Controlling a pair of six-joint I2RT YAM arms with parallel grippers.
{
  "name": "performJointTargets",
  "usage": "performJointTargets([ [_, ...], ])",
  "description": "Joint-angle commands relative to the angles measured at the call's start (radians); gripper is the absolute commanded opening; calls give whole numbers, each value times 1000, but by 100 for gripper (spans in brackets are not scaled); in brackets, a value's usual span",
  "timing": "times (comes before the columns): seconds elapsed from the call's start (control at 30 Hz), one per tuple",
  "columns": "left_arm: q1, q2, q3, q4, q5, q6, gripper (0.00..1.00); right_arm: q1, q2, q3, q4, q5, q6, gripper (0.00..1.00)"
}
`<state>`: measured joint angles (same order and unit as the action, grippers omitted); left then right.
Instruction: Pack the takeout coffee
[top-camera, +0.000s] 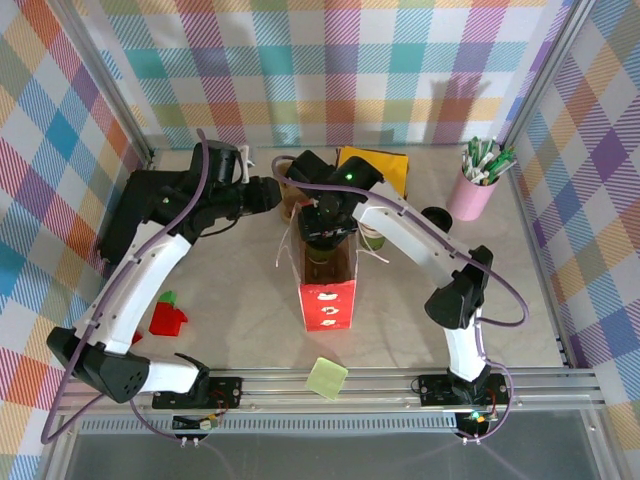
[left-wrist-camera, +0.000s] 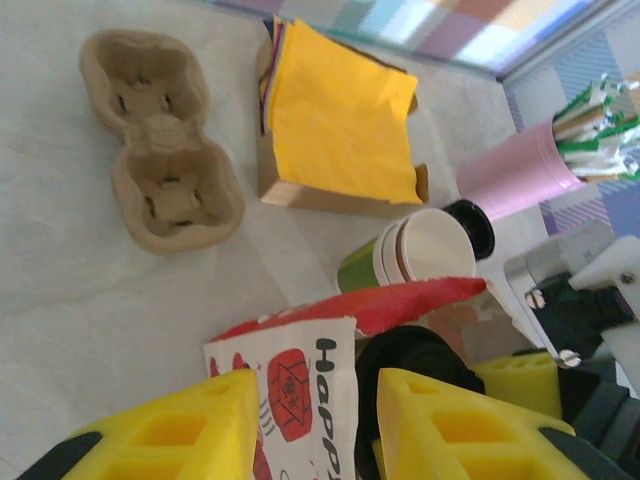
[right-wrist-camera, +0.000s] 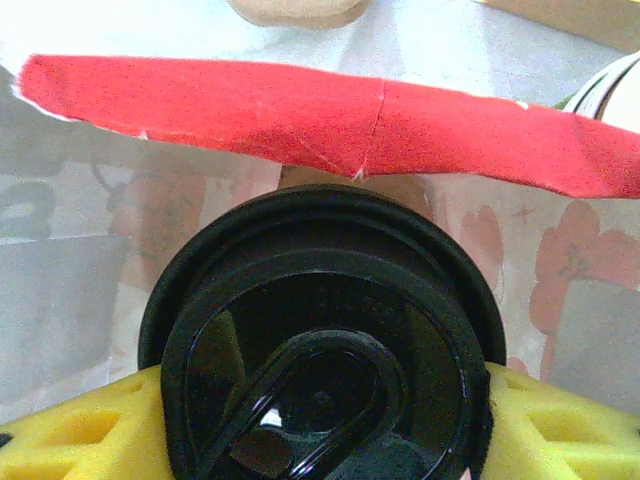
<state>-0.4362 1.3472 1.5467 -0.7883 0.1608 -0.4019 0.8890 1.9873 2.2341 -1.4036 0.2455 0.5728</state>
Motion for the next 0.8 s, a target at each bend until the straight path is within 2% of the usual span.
performJointTargets([
  [0.0,10,25,33,-17,87,8,36,-6,50,62,-72,-11,22,50],
  [0.77,10,63,-35,51,138,41,35,-8,99,-36,12,-19,70,50],
])
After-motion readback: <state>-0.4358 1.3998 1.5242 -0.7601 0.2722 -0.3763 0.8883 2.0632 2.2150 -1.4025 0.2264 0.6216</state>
